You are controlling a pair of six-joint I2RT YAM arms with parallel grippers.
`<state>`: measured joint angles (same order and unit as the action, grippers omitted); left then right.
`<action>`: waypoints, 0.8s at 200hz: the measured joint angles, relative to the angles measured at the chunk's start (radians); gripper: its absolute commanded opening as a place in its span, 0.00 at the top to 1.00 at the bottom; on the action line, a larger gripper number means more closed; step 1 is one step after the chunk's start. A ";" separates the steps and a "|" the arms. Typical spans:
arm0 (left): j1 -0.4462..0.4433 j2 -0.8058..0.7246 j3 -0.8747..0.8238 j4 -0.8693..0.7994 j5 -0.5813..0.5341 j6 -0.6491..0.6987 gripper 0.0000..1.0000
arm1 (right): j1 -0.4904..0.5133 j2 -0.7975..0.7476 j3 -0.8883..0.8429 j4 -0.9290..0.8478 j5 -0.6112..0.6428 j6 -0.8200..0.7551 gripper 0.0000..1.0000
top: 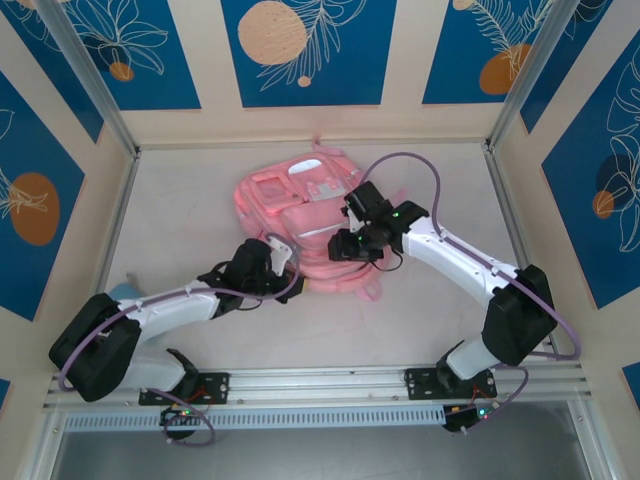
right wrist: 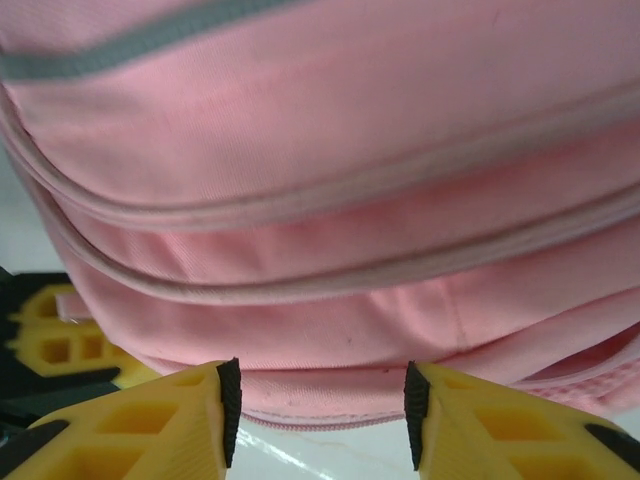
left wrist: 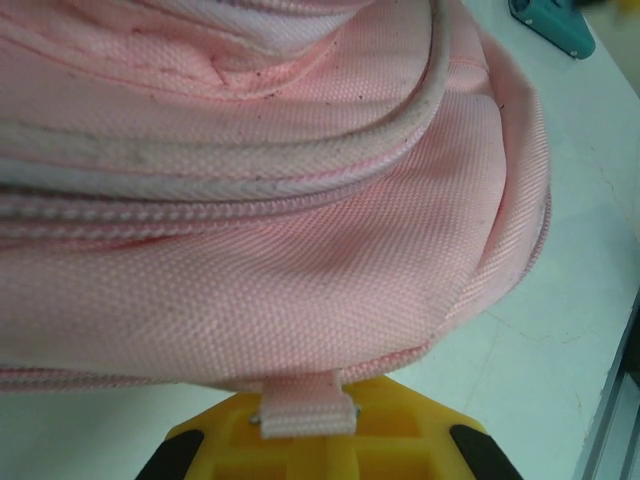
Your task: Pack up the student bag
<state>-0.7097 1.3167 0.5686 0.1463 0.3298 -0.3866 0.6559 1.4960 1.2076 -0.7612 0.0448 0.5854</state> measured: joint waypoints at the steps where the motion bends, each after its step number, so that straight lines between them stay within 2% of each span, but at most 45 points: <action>1: 0.000 0.000 0.001 -0.002 0.000 -0.001 1.00 | 0.002 0.000 -0.003 0.001 0.000 0.002 0.54; 41: 0.000 0.001 0.031 -0.037 0.000 -0.005 1.00 | 0.065 0.052 -0.016 0.050 -0.008 0.025 0.55; 71: -0.002 0.001 0.031 -0.042 0.004 -0.009 1.00 | 0.082 0.128 0.002 0.074 -0.004 0.035 0.60; 131: -0.038 0.014 0.028 0.056 0.016 -0.063 1.00 | 0.081 0.170 0.032 0.111 -0.004 0.078 0.65; 144: -0.039 0.025 0.027 0.068 0.016 -0.079 0.90 | 0.077 0.168 0.029 0.114 -0.001 0.085 0.65; 160: -0.045 0.026 0.027 0.077 0.013 -0.089 0.69 | 0.072 0.145 0.002 0.133 0.004 0.096 0.64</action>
<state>-0.7547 1.3430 0.5957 0.2234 0.3431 -0.4759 0.7280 1.6409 1.2098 -0.6281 0.0486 0.6815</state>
